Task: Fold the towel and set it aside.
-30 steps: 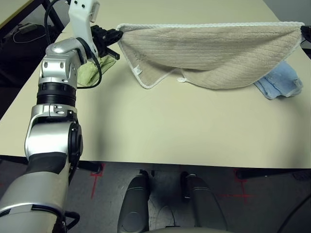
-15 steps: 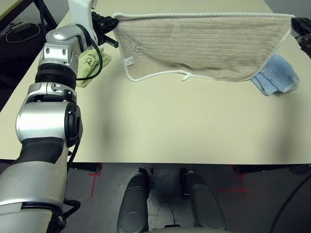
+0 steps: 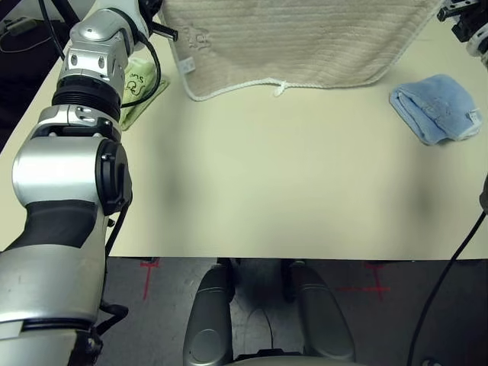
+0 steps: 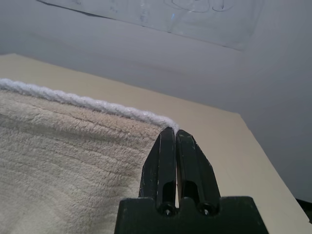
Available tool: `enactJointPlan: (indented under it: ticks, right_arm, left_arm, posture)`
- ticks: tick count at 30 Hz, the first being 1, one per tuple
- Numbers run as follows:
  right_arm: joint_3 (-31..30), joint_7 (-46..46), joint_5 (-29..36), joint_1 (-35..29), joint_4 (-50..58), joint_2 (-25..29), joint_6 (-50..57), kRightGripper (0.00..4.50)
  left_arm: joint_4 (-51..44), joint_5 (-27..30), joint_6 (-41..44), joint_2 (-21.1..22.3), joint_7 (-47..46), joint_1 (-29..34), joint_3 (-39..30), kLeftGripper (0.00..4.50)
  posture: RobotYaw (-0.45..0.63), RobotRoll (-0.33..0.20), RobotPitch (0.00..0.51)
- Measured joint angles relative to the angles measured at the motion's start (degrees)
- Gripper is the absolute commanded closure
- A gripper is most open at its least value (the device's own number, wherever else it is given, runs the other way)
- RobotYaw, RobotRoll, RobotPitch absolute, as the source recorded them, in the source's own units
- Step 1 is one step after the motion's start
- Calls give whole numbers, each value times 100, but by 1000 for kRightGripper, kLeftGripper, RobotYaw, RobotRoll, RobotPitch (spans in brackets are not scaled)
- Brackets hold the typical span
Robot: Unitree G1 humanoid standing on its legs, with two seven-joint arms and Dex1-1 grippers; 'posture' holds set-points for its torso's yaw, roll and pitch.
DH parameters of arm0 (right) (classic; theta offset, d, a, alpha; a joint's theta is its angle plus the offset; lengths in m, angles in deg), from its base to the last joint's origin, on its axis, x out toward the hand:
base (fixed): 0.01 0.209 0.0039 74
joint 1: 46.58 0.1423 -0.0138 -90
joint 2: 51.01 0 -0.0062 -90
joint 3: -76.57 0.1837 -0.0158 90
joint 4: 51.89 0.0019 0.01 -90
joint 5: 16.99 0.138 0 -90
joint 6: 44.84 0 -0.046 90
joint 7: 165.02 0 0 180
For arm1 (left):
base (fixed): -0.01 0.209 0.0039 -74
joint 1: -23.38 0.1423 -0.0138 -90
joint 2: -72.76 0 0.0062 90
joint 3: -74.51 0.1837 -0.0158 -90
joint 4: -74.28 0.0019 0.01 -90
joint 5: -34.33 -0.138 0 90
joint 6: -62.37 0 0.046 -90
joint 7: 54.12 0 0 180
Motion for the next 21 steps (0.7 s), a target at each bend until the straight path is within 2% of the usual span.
enactJointPlan:
  ticks: [4,7,15,21]
  right_arm:
    - [149,-76,93,-9,-28,-1,-142,4500]
    - [351,-565,313,-217,-2,70,-55,4500]
    - [372,-2399,613,-1042,263,356,725,4500]
    - [351,-3464,702,-1455,646,671,1412,4500]
  left_arm:
    - [104,-8,-242,-35,-93,-115,-107,4487]
    - [89,-14,-315,-19,119,-69,-110,4487]
    - [-184,-34,-160,357,1438,847,-61,4487]
    - [-592,-33,238,754,2602,958,87,4487]
  posture:
    - [-14,0,364]
    - [-16,0,368]
    - [5,0,371]
    - [0,0,359]
